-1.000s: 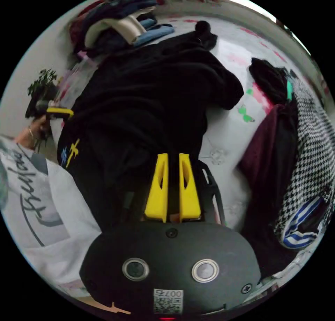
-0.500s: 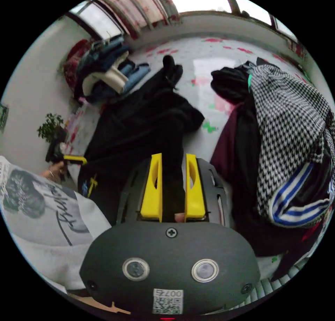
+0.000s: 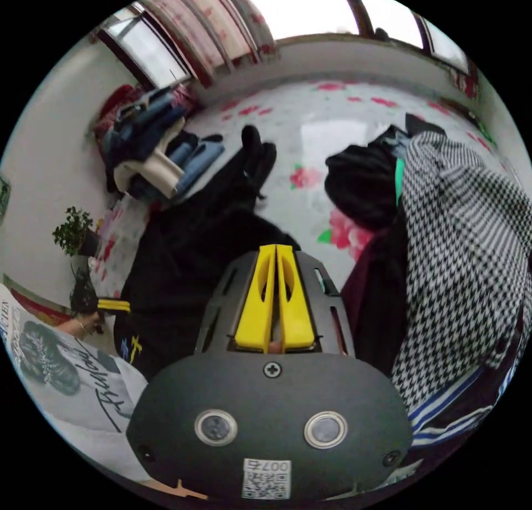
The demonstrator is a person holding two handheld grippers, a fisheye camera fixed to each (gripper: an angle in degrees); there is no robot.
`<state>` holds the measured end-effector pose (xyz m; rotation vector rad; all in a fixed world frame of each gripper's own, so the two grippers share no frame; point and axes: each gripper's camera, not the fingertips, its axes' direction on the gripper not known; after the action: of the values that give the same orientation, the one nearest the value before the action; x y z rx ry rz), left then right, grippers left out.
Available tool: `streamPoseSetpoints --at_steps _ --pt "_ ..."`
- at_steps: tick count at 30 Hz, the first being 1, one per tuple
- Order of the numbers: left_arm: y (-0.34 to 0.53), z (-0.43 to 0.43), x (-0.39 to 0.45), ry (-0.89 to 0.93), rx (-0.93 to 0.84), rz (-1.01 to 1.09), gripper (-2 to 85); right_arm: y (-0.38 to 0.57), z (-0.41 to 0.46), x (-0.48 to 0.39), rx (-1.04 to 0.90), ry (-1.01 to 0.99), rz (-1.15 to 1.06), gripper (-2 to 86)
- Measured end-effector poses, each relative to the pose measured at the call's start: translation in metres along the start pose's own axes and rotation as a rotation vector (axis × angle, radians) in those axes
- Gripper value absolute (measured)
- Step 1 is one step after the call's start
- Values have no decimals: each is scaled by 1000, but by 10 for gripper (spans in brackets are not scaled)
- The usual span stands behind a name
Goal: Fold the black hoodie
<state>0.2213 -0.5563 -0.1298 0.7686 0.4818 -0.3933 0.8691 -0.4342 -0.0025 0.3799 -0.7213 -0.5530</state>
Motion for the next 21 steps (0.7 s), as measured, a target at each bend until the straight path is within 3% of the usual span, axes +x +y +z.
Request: streamPoseSetpoints --at_steps 6,12,16,18,21 --pt "7 -3 10 -5 -8 -17 44 -126 49 -3 -14 -177 -56 74" --pt "30 -19 7 58 42 -130 55 -221 148 -38 -132 -64 -92 93" --pt "49 -32 7 49 69 -179 59 -230 191 -57 -220 25 -82 45" --pt "58 -37 6 42 76 -194 59 -220 173 -67 -155 -49 -104 21" --pt "72 -45 5 46 109 -211 58 -189 100 -101 -3 -341 -269 6"
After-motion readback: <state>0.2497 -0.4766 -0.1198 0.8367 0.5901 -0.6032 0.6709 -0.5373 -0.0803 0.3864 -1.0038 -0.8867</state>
